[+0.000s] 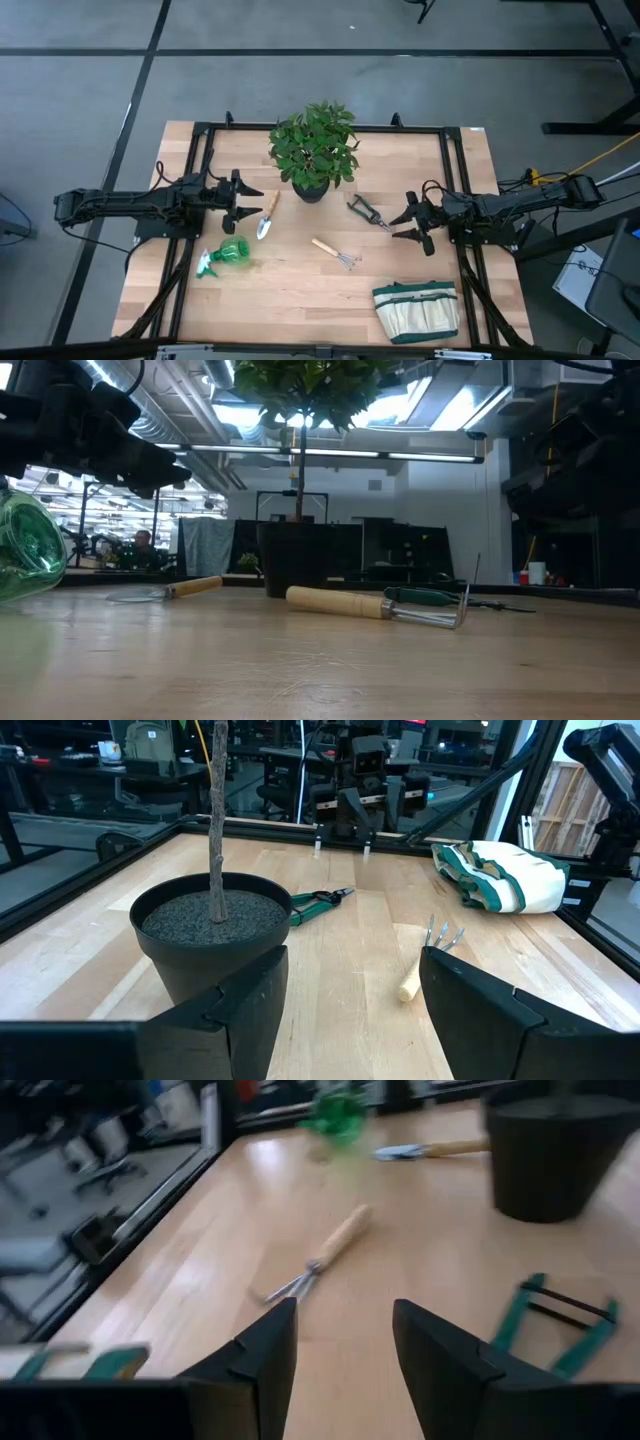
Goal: Pick & Place Garden tools in Gardening bag
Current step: Prepare the white gardening bag
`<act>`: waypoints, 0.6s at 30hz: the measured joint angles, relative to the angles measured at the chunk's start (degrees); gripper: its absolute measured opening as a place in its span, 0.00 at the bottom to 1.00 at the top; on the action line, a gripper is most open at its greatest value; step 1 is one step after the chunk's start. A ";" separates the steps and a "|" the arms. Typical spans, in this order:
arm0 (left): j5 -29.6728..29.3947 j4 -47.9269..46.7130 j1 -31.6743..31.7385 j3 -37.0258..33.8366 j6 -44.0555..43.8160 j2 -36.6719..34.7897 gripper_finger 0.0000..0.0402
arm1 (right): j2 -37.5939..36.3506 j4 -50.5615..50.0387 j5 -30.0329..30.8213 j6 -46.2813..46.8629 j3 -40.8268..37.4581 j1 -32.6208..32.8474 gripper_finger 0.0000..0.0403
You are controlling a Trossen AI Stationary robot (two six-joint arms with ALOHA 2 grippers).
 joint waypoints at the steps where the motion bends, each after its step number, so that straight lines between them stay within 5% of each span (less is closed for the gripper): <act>1: -0.01 0.01 0.01 0.00 0.01 -0.01 0.56 | 0.00 0.57 0.72 0.83 0.00 0.00 0.42; 9: 0.00 0.01 0.00 -0.01 0.00 0.01 0.56 | 0.00 2.02 0.92 2.28 2.16 0.00 0.42; 13: 0.00 -0.01 0.01 -0.02 0.01 -0.01 0.56 | 0.00 -8.87 -0.58 3.45 8.53 0.00 0.42; 18: -0.01 0.01 0.00 0.00 0.00 0.00 0.56 | 0.02 -26.42 -6.69 15.46 17.67 0.01 0.42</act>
